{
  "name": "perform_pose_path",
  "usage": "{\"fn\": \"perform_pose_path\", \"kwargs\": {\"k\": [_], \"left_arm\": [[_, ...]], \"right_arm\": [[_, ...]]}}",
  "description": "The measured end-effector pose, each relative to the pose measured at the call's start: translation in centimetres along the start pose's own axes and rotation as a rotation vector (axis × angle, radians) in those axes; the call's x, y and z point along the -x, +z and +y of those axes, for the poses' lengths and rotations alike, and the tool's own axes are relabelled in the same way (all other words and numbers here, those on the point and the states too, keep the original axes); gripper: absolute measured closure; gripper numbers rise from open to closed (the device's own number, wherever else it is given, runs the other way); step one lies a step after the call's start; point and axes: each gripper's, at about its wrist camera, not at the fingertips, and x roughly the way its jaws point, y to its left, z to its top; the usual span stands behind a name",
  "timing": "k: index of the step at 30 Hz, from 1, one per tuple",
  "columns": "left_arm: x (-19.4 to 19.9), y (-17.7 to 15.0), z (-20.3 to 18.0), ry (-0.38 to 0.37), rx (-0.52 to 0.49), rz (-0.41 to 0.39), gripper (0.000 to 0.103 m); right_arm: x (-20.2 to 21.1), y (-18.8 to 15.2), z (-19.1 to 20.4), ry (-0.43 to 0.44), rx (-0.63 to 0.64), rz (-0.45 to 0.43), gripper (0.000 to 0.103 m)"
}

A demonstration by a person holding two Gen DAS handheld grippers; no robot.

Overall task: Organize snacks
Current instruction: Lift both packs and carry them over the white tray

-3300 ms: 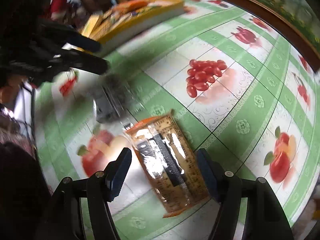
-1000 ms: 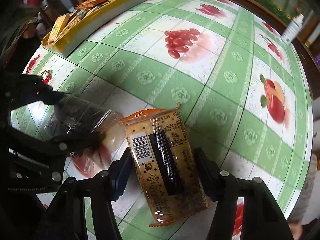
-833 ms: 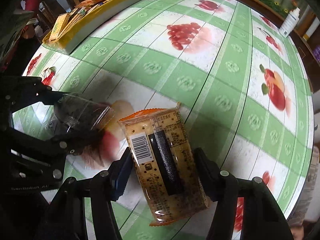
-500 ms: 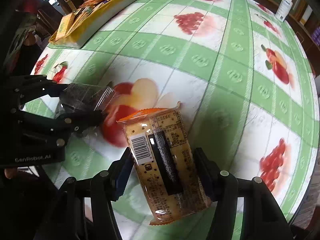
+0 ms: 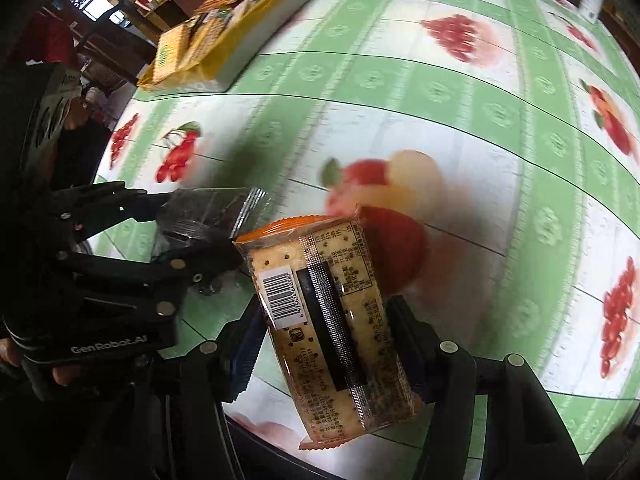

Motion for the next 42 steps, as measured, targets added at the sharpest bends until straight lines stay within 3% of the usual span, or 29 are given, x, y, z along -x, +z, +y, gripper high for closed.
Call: {"fn": "perform_pose_path", "kwargs": {"k": [12,22,34,42], "left_arm": [[3.6,0.4,7.4,0.011,0.174,-0.062,0.044],[6.6,4.1,13.2,0.069,0.305,-0.155,0.044],[6.7,10.0,18.1,0.191,0.398,-0.245,0.044],[6.1,12.2,19.9,0.21,0.449,-0.25,0.044]], "right_arm": [[-0.5,5.3,5.1,0.082,0.057,-0.008,0.042],[0.6,12.8,10.4,0.095,0.125,-0.112,0.042],[0.1,20.4,10.4,0.033,0.049,-0.215,0.042],[-0.6,23.7,9.9,-0.005,0.03,-0.241,0.042]]}}
